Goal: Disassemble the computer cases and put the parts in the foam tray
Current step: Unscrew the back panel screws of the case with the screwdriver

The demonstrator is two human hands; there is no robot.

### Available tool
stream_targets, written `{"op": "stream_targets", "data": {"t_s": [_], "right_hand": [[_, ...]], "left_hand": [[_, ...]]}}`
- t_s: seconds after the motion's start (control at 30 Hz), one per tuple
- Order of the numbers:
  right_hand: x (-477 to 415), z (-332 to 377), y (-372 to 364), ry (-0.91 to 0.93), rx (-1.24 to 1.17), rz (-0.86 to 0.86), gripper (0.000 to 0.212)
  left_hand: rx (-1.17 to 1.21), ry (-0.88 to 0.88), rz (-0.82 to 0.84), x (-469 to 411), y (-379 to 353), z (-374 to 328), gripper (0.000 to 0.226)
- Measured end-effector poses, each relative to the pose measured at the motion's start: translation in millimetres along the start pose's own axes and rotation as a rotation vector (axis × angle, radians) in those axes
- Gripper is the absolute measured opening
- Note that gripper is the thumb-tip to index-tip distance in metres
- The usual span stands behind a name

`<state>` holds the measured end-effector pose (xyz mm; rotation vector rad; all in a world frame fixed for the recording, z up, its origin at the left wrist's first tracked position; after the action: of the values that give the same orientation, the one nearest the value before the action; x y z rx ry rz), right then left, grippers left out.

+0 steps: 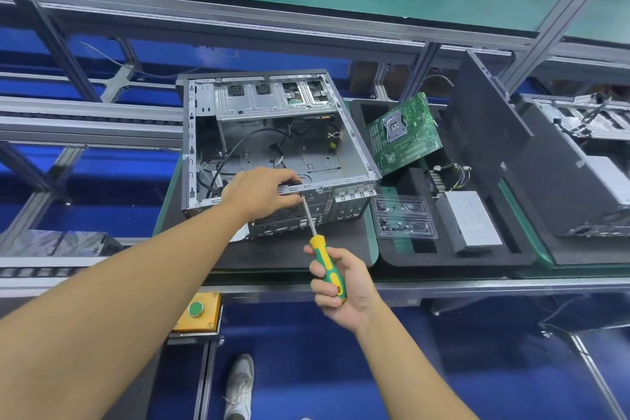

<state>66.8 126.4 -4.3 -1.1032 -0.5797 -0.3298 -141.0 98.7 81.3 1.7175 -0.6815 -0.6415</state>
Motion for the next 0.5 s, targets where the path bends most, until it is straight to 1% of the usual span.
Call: {"op": "stream_targets", "data": {"t_s": [0.13,0.2,0.27,0.33,0.4,0.5], "right_hand": [[-3.2,-4.1,-2.2,-0.052,-0.137,0.093,0.025],[-4.9,-2.6,1.4,-0.018,-0.089,0.076,0.025],[-7.3,3.1,9.5,0.070,0.067,-0.007,0.025],[-6.0,15.9,18.8,0.204,0.280,-0.125,0.025],[-1.0,29.6,22.6,0.337,0.485,-0.238,0.019],[5.6,36.4,19.1,0.438,0.653,-0.331,0.013]], "left_hand": [[0.000,-0.002,0.004,-0.2,0.2,-0.3,0.041],[-0.005,-0.009,0.003,0.0,-0.5,-1.0,0.042],[-0.008,-0.010,0.000,-0.2,-0.3,-0.6,0.042],[-0.001,-0.007,0.004,-0.5,-0.6,-0.1,0.041],[0.002,-0.005,0.009,-0.2,-1.7,0.5,0.040],[0.002,0.000,0.014,-0.1,-1.3,1.3,0.039]]}}
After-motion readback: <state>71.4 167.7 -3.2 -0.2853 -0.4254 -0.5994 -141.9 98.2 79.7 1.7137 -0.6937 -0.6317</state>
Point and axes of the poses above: each hand's wrist, its own x-axis away from the middle knuckle, its own y-axis out of the back of the hand, z = x × y, the point moved 10 cm from there along -x, towards the middle knuckle, and after that the axes turned 7 degrees about -x, right-handed, at the moved point
